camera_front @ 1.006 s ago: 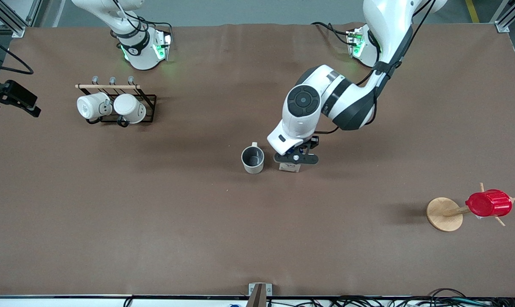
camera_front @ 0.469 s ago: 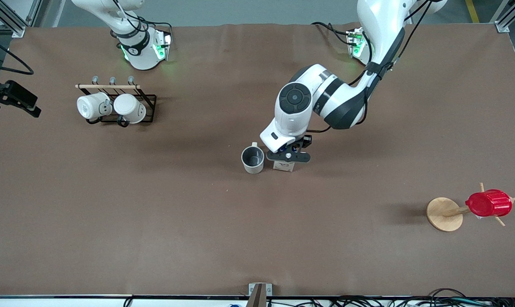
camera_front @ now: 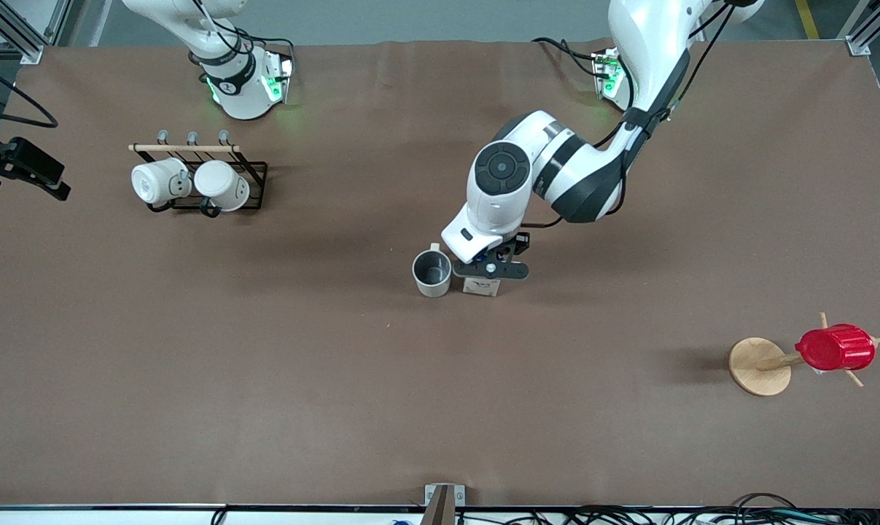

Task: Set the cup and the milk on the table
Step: 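Carry the milk carton with the left gripper beside the mug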

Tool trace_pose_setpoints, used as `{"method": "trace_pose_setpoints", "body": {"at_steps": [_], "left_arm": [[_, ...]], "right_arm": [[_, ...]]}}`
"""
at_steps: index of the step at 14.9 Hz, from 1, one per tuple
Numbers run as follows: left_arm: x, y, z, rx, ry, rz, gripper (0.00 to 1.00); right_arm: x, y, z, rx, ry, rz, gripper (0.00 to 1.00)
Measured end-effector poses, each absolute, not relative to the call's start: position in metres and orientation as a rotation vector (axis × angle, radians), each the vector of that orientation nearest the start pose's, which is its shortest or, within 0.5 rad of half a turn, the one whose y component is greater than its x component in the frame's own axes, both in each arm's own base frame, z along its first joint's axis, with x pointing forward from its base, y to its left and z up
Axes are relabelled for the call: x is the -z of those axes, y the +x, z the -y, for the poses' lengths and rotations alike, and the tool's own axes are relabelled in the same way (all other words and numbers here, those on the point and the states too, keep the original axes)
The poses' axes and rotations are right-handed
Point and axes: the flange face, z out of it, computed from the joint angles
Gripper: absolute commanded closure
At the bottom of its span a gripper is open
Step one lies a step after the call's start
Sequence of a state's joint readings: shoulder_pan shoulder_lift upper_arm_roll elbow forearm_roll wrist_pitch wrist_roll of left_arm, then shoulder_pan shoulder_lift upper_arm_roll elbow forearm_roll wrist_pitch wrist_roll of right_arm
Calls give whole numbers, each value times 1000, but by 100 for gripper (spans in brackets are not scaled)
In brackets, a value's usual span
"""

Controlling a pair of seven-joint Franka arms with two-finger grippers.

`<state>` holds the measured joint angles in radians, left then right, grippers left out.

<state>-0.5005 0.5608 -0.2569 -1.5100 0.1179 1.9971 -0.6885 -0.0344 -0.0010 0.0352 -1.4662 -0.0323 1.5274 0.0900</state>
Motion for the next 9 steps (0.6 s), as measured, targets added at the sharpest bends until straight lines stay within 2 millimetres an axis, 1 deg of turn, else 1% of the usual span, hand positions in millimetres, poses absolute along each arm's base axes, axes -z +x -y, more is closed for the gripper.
{"method": "trace_pose_setpoints", "body": {"at_steps": [1, 3, 4, 5, 7, 8, 9], "left_arm": [[-339, 530, 454, -97, -3127, -130, 51], [-338, 531, 458, -94, -3132, -130, 20], [-338, 531, 459, -94, -3133, -128, 9], [-337, 530, 460, -94, -3133, -128, 0], [-339, 531, 461, -89, -3136, -125, 0], [-343, 533, 461, -79, -3141, -120, 0], [-352, 536, 461, -60, -3150, -110, 0]], "right_arm": [[-670, 550, 3, 101, -3166, -145, 0], [-670, 550, 3, 100, -3166, -145, 0], [-670, 550, 3, 100, -3166, -145, 0], [-670, 550, 3, 100, -3166, -145, 0], [-670, 550, 3, 99, -3166, -145, 0], [-670, 550, 3, 99, -3166, -145, 0], [-670, 550, 3, 98, -3166, -145, 0]]}}
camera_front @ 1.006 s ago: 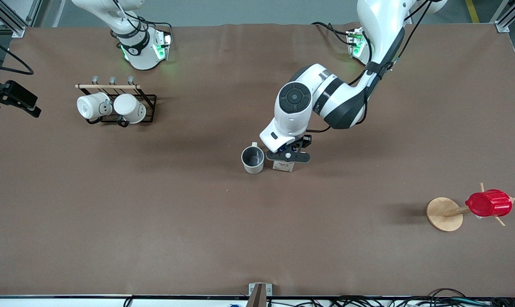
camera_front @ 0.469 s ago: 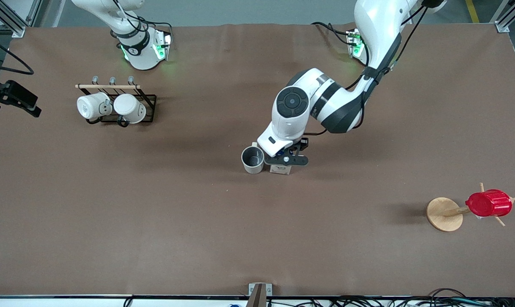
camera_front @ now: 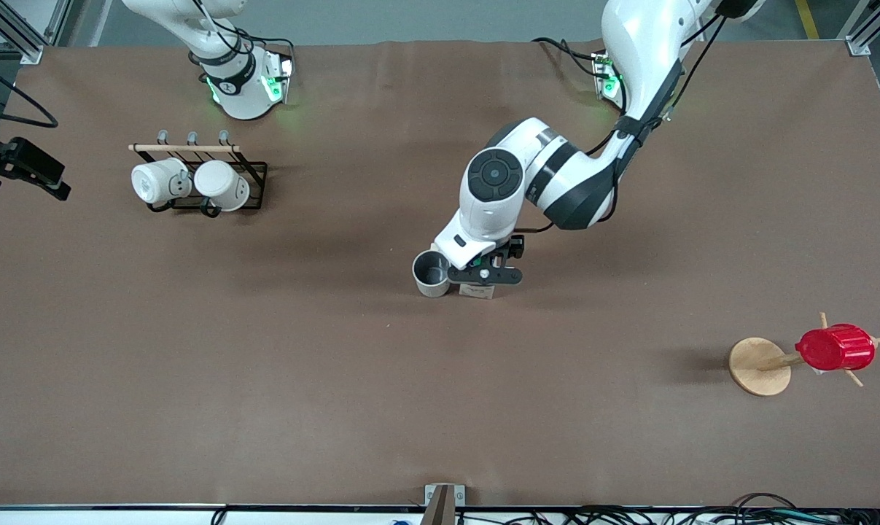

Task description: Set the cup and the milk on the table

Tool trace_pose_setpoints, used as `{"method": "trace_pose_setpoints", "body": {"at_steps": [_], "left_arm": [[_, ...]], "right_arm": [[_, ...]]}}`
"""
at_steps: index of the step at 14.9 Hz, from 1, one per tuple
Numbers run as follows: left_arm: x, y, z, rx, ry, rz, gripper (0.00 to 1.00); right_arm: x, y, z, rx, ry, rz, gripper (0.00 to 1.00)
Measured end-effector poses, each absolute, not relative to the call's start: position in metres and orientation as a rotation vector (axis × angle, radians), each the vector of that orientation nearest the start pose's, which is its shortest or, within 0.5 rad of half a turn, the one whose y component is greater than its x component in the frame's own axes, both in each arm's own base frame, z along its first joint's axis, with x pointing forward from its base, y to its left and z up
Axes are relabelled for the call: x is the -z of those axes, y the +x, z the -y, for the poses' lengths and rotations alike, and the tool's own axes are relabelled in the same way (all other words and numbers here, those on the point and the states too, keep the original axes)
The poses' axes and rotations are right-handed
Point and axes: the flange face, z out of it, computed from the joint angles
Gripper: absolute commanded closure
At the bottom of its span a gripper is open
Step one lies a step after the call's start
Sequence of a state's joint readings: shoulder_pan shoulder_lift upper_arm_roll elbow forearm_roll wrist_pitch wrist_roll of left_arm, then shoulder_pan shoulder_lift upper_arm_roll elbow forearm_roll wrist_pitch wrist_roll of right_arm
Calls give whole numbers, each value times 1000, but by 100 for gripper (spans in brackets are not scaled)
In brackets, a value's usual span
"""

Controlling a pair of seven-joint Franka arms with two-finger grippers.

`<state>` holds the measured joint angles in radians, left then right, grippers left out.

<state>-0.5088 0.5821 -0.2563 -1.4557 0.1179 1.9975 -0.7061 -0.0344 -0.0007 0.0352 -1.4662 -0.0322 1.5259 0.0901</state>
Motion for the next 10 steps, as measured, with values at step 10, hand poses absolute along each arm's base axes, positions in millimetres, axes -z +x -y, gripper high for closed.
{"method": "trace_pose_setpoints", "body": {"at_steps": [10], "left_arm": [[-499, 558, 330, 101, -3129, 71, 0]], "right_arm": [[-670, 550, 4, 94, -3166, -147, 0]]}}
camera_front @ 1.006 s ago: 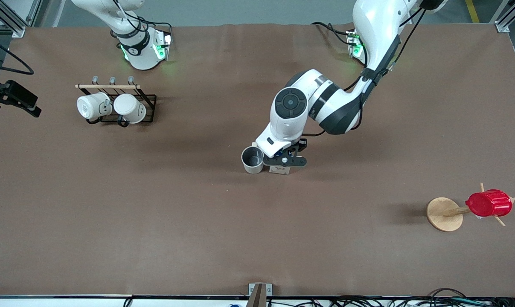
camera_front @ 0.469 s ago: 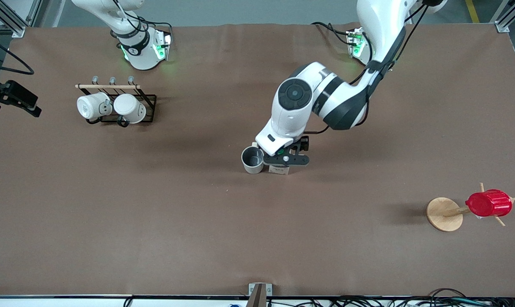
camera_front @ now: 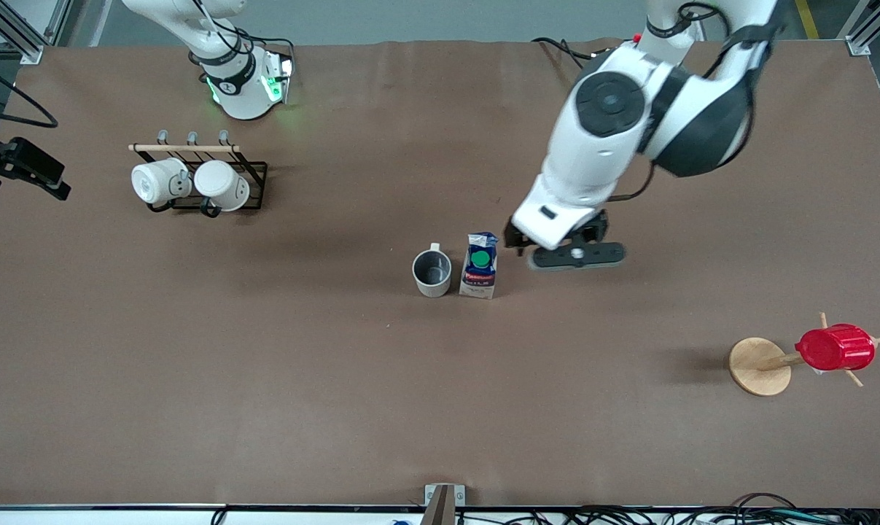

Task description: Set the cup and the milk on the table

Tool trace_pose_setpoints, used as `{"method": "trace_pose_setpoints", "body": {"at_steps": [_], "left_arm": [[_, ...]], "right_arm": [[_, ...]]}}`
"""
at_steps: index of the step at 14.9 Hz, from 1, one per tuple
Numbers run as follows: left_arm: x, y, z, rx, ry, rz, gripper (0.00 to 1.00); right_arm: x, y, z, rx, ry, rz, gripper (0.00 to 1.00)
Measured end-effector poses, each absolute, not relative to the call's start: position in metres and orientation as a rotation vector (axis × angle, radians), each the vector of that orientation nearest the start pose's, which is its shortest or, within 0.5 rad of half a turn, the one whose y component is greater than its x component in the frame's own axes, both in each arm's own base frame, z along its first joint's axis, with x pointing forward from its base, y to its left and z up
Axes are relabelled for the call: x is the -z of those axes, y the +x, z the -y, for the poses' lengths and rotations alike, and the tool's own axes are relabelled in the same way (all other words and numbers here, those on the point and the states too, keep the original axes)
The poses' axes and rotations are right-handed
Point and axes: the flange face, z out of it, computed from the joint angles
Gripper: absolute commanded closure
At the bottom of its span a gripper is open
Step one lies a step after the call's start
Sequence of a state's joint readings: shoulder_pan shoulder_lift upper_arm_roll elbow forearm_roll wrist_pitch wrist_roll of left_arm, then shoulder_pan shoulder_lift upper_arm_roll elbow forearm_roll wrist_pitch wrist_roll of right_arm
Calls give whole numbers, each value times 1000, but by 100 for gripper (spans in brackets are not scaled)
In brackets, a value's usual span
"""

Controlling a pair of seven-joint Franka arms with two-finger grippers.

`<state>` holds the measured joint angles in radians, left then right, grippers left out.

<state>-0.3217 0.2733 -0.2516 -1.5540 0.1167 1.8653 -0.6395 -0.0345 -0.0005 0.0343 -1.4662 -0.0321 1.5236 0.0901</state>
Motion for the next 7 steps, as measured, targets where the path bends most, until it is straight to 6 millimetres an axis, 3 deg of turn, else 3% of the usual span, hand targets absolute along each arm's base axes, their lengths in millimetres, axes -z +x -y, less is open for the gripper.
{"method": "trace_pose_setpoints", "body": {"at_steps": [4, 7], "left_arm": [[-530, 559, 235, 92, -3172, 22, 0], [-548, 549, 190, 66, -3182, 57, 0]], "right_arm": [[-670, 550, 4, 93, -3166, -149, 0], [-670, 550, 4, 93, -3166, -149, 0]]}}
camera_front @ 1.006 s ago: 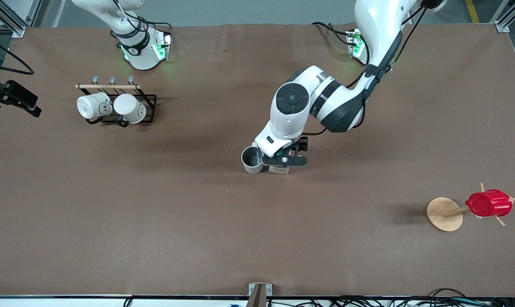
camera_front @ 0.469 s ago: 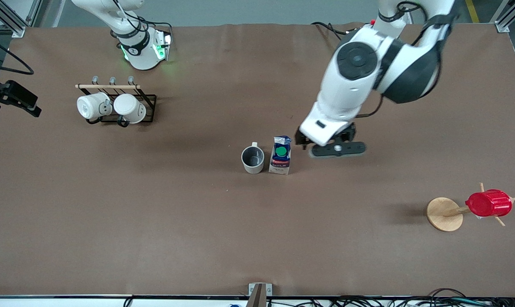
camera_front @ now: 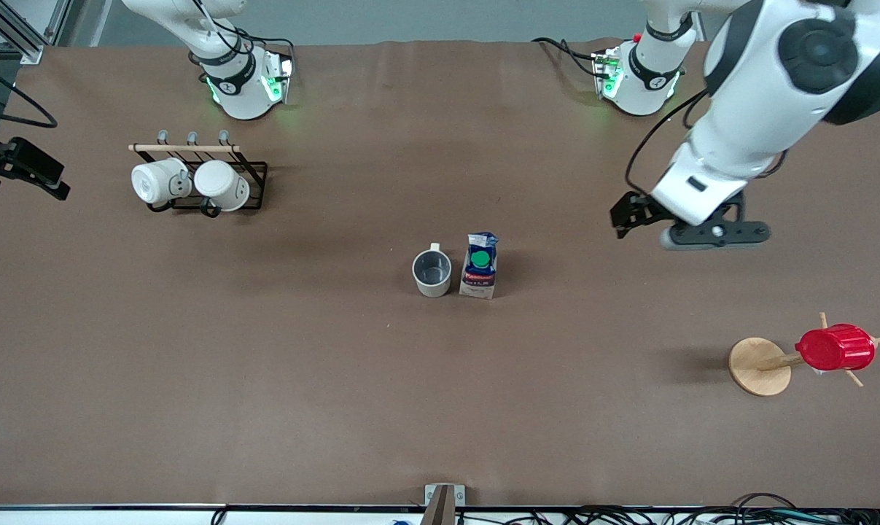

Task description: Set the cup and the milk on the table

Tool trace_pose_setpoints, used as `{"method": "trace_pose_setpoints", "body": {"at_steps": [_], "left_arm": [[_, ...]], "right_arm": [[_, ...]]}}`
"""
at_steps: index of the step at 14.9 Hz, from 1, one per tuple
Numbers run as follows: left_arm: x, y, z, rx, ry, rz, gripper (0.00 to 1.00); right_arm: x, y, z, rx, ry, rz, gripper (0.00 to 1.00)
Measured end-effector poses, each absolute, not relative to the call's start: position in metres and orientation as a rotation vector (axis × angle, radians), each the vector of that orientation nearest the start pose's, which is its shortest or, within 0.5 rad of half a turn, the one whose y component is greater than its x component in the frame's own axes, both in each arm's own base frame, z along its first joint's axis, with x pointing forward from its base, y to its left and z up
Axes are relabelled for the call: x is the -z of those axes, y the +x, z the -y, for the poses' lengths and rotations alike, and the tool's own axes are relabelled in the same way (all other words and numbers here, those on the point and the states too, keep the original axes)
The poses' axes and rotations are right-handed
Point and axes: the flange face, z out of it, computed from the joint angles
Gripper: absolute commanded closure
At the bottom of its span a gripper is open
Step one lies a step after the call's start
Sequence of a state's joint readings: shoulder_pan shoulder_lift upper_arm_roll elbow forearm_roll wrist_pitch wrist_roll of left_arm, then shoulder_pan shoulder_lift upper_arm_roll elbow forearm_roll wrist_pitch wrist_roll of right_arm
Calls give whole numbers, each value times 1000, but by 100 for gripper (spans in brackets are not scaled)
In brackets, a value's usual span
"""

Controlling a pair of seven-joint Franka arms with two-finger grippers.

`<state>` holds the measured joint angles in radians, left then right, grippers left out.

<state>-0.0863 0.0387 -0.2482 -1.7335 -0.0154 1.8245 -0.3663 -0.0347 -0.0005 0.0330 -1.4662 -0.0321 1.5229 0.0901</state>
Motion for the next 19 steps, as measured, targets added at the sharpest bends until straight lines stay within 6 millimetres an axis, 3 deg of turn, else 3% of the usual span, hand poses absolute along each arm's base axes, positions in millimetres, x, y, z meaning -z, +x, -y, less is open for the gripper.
{"method": "trace_pose_setpoints", "body": {"at_steps": [4, 11, 14, 19], "left_arm": [[-572, 543, 163, 58, -3176, 49, 0], [-606, 551, 134, 92, -3179, -3, 0], [-610, 553, 109, 61, -3172, -50, 0], [-611, 550, 93, 8, -3167, -29, 1]], "right_arm": [[-670, 550, 5, 92, -3166, -150, 0], [-670, 549, 5, 92, -3166, -150, 0], [-669, 549, 5, 89, -3166, -150, 0], [-669, 549, 5, 87, -3166, -150, 0]]}}
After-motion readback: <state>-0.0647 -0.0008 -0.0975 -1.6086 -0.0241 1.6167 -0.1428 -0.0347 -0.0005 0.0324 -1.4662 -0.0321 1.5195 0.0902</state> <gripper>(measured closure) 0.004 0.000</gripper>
